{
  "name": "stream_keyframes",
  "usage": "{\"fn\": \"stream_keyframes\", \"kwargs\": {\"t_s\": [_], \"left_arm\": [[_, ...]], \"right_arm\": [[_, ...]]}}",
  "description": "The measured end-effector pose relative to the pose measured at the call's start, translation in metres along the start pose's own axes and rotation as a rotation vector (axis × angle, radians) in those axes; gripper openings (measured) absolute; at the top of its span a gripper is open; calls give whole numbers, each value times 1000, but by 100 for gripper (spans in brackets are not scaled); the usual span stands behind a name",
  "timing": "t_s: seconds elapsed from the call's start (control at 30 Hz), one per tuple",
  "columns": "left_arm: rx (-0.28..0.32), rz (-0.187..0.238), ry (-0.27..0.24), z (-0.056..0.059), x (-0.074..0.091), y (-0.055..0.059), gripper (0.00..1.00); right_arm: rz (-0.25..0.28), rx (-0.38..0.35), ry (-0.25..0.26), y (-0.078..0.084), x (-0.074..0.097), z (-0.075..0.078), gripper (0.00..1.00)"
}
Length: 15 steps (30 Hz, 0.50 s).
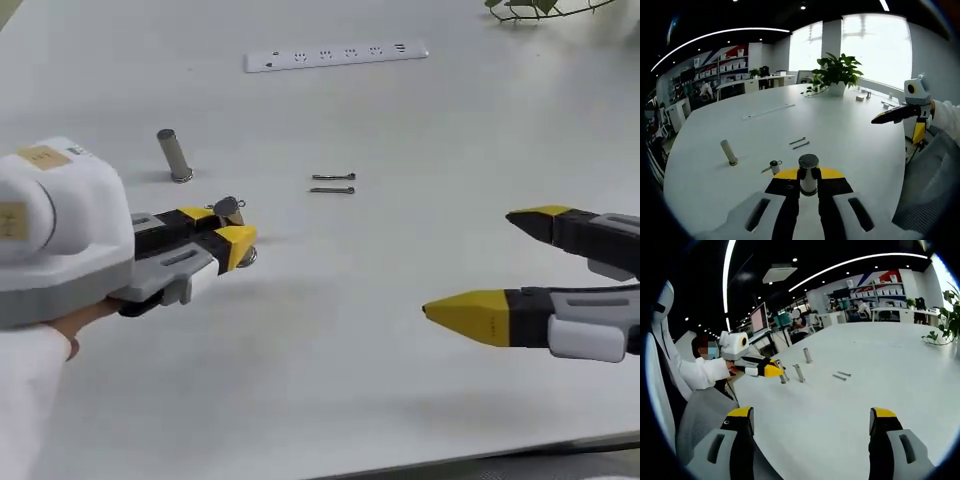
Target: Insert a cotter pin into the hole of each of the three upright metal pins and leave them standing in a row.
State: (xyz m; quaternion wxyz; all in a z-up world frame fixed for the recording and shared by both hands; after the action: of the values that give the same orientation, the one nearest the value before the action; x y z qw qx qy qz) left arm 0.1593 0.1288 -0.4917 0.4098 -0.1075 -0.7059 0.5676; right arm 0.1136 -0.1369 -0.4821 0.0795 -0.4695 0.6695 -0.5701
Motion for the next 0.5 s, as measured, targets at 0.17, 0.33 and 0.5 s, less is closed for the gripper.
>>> {"fn": "stream_keyframes", "kwargs": {"t_s": [0.17,0.33,0.5], "left_arm": [[-21,-46,49,10,-9,7,9],[-40,-60,52,15,-16,11,9],[-24,-58,49,15,-18,13,9]], "right_arm": [[3,-3,-4,1,0,-1,94],[-1,-4,-7,2,-1,-3,94],[-6,-7,-5,3,-1,-4,94]]}}
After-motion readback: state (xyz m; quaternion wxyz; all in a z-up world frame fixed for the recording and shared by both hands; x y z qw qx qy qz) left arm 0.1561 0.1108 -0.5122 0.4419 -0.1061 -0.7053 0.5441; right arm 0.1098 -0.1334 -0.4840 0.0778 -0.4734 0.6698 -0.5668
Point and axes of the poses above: the centre of the closed fingertips' face, and the gripper's own axes: x roughly backward along the fingers, z roughly to its right, y roughly out of its underside, the point moved 8 cm from there along x, roughly backward along the fingers, and after that the axes turned 5 degrees about -x, right-handed, at the moved point
